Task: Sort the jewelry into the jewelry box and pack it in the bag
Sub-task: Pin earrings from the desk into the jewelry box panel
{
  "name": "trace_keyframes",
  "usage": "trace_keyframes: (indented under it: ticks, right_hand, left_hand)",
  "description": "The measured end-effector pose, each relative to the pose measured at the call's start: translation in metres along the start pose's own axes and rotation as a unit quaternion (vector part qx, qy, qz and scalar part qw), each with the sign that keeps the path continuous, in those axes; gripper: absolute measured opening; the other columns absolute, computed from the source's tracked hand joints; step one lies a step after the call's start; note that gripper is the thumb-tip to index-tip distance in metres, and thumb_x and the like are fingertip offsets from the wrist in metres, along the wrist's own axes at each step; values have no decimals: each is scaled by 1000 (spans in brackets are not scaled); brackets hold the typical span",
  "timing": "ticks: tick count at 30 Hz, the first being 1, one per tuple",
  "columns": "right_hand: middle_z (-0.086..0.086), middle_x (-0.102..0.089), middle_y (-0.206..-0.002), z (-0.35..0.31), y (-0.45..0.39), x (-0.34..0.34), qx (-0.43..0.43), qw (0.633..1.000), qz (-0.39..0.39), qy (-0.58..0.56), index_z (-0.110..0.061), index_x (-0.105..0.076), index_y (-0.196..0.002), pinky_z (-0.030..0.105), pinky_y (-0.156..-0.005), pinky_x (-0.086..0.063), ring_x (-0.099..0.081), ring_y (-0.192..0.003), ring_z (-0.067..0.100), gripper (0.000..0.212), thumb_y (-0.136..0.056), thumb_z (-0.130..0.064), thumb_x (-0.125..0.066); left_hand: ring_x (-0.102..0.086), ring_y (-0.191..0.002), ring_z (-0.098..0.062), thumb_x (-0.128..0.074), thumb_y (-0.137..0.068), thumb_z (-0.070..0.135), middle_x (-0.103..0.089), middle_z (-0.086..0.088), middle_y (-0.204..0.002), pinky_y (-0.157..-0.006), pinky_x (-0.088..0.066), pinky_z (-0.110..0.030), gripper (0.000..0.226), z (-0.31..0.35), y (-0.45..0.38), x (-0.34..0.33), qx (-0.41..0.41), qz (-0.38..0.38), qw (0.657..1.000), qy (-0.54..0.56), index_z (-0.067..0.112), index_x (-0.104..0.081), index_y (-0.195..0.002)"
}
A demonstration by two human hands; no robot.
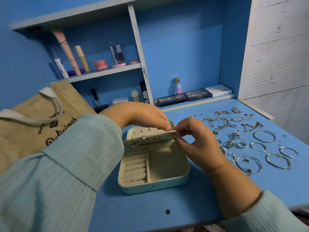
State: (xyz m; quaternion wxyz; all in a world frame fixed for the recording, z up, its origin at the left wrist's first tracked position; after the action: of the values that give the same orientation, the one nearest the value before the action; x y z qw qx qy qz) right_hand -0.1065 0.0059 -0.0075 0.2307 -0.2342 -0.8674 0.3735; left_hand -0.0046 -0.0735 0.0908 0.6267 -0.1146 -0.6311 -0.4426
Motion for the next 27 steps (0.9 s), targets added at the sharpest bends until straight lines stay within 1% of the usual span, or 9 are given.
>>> trace_keyframes:
  ticks: [4, 7, 11, 15, 17, 20, 22, 24, 27]
  right_hand:
    - [-3, -58, -79, 0, 0, 0, 2, 1000, 0, 0, -24, -56, -84, 9, -71, -43, -53, -77, 5, 23, -74, -6, -66]
    - [-3, -59, -79, 0, 0, 1, 3, 1000, 1, -2, -24, -56, -85, 12, -71, -45, -54, -76, 6, 23, -74, -7, -66]
    - [-2, -59, -79, -1, 1, 1, 8, 1000, 1, 7, -22, -57, -85, 12, -70, -45, -54, -76, 6, 21, -73, -7, -67]
    - [-1, -59, -79, 0, 1, 1, 9, 1000, 1, 9, -21, -58, -85, 10, -71, -44, -53, -76, 5, 21, -74, -6, -67]
    - [-1, -60, -80, 0, 1, 0, 2, 1000, 0, 8, -21, -58, -85, 13, -71, -45, -54, -76, 6, 19, -74, -7, -67]
    - [-2, -60, -81, -1, 0, -1, -3, 1000, -1, 10, -21, -58, -86, 13, -71, -45, -53, -76, 6, 17, -75, -10, -66]
    - [-5, -58, -82, -2, -1, -1, -1, 1000, -5, 19, -25, -55, -88, 9, -72, -42, -51, -77, 5, 25, -76, -7, -68]
    - [-6, -58, -84, -3, -1, 0, -11, 1000, -13, 20, -32, -52, -89, 9, -72, -41, -51, -79, 5, 36, -77, -2, -69]
    - [-1, -59, -84, -5, -2, -1, -27, 999, -20, 12, -35, -50, -88, 15, -71, -44, -51, -77, 8, 40, -78, 0, -68]
  left_hand:
    - [-55, -105, -12, -48, -91, 38, -62, 6, -104, -100, -41, -36, 23, 2, -1, 0, -5, -7, 1000, -5, 24, -64, -100]
    - [-54, -96, -9, -49, -91, 34, -59, 13, -90, -97, -42, -34, 13, 1, -1, -1, -13, -10, 1000, 6, 32, -61, -87]
    - [-49, -81, -5, -50, -91, 29, -55, 13, -80, -84, -41, -26, 13, 1, -1, -2, -22, -10, 1000, 17, 31, -59, -82]
    - [-52, -89, -4, -53, -91, 35, -58, 17, -86, -92, -41, -28, 10, -1, 1, -2, -21, 0, 999, 35, 35, -61, -83]
    - [-55, -93, -4, -55, -89, 39, -60, 20, -90, -94, -41, -29, 8, -3, 3, -1, -23, 21, 999, 34, 38, -61, -84]
    - [-55, -92, 1, -53, -91, 41, -60, 23, -92, -91, -43, -26, 9, -3, 9, 0, -22, 67, 997, 18, 39, -62, -90]
    - [-55, -91, 2, -48, -94, 41, -62, 23, -90, -90, -45, -26, 15, -3, 17, -1, -21, 104, 994, 17, 39, -62, -97]
    - [-56, -94, 0, -45, -94, 43, -64, 23, -93, -92, -44, -28, 14, -3, 28, -3, -20, 149, 988, 25, 43, -59, -95]
    - [-51, -97, 3, -49, -87, 55, -60, 27, -93, -94, -32, -27, 11, -3, 44, -12, -9, 226, 974, 19, 48, -55, -92]
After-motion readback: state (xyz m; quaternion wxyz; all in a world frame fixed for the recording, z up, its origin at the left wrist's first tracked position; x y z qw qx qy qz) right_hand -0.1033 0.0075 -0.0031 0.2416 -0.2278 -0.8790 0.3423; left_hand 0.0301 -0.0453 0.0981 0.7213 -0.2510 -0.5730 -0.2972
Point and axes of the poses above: each hand's wrist, its own y-axis away from the middle knuckle, its own x-axis out of the back of the hand, z = x × y, the point moved 3 cm from there along -y, towards the middle knuckle
